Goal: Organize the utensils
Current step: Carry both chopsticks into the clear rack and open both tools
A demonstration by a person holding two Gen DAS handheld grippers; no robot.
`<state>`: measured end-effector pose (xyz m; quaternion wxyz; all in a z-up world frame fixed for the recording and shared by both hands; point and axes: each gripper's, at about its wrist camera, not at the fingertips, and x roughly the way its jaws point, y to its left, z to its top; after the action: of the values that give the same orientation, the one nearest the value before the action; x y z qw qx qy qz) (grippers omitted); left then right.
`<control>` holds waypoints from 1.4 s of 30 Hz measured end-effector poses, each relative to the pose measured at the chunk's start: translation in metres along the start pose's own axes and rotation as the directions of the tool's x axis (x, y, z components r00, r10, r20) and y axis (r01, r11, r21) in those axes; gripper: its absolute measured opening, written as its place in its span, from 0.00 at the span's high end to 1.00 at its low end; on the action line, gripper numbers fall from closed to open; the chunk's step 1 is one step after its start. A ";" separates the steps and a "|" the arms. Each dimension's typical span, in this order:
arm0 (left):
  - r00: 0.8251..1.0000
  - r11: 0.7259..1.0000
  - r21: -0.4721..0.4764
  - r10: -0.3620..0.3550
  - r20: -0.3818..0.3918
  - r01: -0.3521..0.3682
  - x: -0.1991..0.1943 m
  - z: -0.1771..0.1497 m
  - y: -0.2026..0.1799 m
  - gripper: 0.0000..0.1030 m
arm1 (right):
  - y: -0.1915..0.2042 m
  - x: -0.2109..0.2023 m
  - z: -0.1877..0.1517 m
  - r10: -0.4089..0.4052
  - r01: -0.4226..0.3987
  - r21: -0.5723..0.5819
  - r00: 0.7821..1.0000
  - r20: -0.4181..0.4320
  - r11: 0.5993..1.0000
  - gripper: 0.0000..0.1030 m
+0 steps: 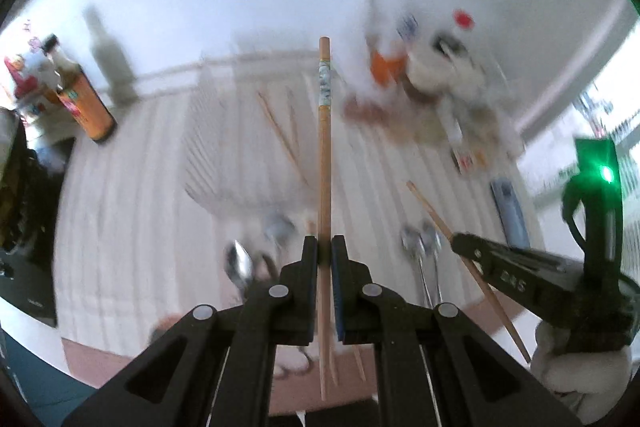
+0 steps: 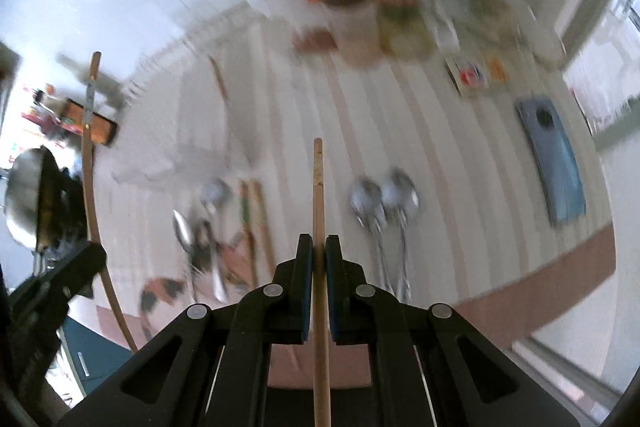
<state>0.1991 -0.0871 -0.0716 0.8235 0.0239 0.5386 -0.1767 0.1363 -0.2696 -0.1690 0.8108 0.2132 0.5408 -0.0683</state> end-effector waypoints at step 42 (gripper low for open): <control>0.968 0.958 -0.149 0.234 -0.091 -0.246 0.086 0.084 0.125 0.06 | 0.094 0.079 0.126 0.073 -0.072 -0.063 0.997 0.014 0.995 0.64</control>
<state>0.3431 -0.0121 -0.1326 0.8182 0.0297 0.5734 -0.0311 0.3068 -0.2286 -0.1741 0.8235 0.2065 0.5278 -0.0237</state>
